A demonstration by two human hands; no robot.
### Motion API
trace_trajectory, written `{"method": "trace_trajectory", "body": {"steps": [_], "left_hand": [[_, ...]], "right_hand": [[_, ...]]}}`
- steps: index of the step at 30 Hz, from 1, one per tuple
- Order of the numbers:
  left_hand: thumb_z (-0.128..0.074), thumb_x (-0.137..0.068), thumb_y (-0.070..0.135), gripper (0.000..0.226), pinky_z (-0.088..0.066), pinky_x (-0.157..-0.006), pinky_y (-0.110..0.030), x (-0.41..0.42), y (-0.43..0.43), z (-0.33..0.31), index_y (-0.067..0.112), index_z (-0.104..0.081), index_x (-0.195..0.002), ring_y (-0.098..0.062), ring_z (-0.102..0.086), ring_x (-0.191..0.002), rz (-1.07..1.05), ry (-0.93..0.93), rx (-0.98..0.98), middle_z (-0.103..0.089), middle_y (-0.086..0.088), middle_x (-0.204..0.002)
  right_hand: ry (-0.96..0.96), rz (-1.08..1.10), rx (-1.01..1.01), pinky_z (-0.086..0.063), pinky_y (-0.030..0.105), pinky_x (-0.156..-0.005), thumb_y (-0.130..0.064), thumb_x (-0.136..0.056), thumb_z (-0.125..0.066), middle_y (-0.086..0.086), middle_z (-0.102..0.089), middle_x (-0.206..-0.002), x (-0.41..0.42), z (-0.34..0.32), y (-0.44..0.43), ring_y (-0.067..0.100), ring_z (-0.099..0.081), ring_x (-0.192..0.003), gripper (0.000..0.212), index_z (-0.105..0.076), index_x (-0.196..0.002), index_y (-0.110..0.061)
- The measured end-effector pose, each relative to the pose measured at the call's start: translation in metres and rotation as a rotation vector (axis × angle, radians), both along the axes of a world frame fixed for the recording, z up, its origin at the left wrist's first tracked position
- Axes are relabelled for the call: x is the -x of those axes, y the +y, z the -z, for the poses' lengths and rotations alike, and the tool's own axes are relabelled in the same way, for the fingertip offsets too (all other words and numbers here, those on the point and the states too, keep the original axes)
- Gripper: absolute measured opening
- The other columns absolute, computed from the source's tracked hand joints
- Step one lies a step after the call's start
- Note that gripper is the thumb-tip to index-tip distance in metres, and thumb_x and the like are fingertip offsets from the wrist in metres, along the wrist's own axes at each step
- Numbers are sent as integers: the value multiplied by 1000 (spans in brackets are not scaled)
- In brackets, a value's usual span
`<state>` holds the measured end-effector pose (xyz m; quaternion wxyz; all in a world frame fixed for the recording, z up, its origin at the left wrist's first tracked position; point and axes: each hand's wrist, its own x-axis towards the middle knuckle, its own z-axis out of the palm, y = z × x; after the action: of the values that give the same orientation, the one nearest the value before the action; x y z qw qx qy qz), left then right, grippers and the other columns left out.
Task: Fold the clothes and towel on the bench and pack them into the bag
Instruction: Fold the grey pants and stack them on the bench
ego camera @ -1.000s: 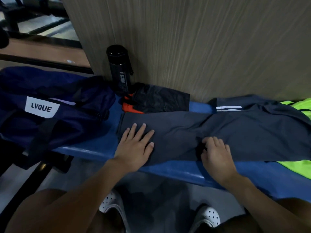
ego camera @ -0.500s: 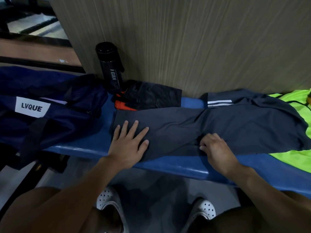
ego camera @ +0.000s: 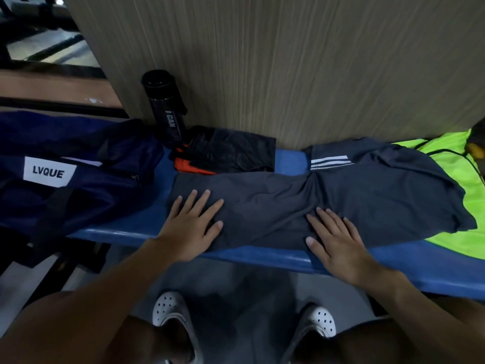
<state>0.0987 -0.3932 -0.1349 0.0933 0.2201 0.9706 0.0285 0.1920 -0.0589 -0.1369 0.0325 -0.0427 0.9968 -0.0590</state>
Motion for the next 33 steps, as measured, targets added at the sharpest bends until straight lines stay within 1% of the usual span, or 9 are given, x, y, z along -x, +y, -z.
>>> {"method": "trace_trajectory", "body": {"steps": [2, 4, 6, 7, 10, 14, 20, 27, 33], "left_hand": [[11, -80, 65, 85, 2, -124, -44, -1, -12, 4, 34, -3, -158, -24, 9, -153, -15, 25, 44, 6, 1, -167], [-4, -86, 61, 83, -14, -123, -45, -3, -22, 1, 21, -28, -155, -29, -15, -152, -42, 87, -40, -20, -6, -164], [-26, -88, 53, 68, -42, -104, -49, -4, -31, -3, 10, -56, -132, -35, -50, -129, -52, 175, -130, -52, -11, -138], [-33, -88, 50, 60, -49, -92, -49, -3, -36, -3, 10, -61, -122, -35, -58, -115, -40, 216, -154, -57, -10, -126], [-44, -87, 47, 48, -50, -82, -44, -6, -48, -2, 11, -67, -109, -30, -60, -101, 46, 244, -185, -59, -6, -114], [-53, -85, 42, 43, -54, -88, -43, -9, -60, 5, 5, -71, -98, -28, -61, -106, 31, 234, -331, -62, -9, -117], [-80, -82, 26, 39, -46, -90, -48, -17, -65, 12, -3, -67, -103, -40, -52, -96, -421, 245, -353, -58, -19, -103], [-68, -93, 15, 15, -41, -74, -35, -19, -60, 4, 0, -67, -92, -32, -58, -84, -467, 197, -514, -64, -14, -87], [-54, -100, 12, 13, -45, -67, -42, -8, -66, -2, 3, -59, -92, -30, -56, -72, -547, 245, -526, -60, -11, -78]], "right_hand": [[-72, 2, -54, 9, 36, -120, -75, -70, 33, -7, 8, -164, -1, 3, 5, 8, 15, -148, 105, -3, -156, -29], [-96, 7, -71, 12, 35, -119, -76, -64, 38, -8, 13, -163, -1, 6, 7, 6, 19, -146, 108, 3, -155, -31], [-93, 8, -77, 12, 35, -119, -77, -64, 37, -7, 12, -163, 0, 6, 6, 7, 18, -147, 107, 3, -155, -32], [-89, 5, -82, 12, 35, -119, -77, -64, 37, -7, 12, -163, 0, 7, 6, 7, 18, -147, 107, 3, -155, -32], [-93, 4, -91, 12, 36, -119, -77, -63, 38, -7, 11, -163, 0, 7, 7, 9, 16, -148, 109, 2, -155, -32], [-84, 5, -96, 11, 36, -119, -77, -63, 37, -7, 7, -164, 2, 7, 7, 9, 12, -149, 109, -1, -156, -33], [-78, 16, -100, 10, 35, -119, -78, -62, 37, -7, 5, -164, 1, 9, 7, 9, 11, -149, 111, -4, -156, -33], [-75, 18, -110, 11, 36, -119, -78, -61, 38, -8, 6, -164, 1, 8, 5, 8, 12, -149, 111, -1, -156, -34], [-90, 0, -126, 10, 37, -120, -79, -65, 33, -12, 11, -162, -2, 6, 5, 9, 13, -149, 102, 5, -154, -36]]}}
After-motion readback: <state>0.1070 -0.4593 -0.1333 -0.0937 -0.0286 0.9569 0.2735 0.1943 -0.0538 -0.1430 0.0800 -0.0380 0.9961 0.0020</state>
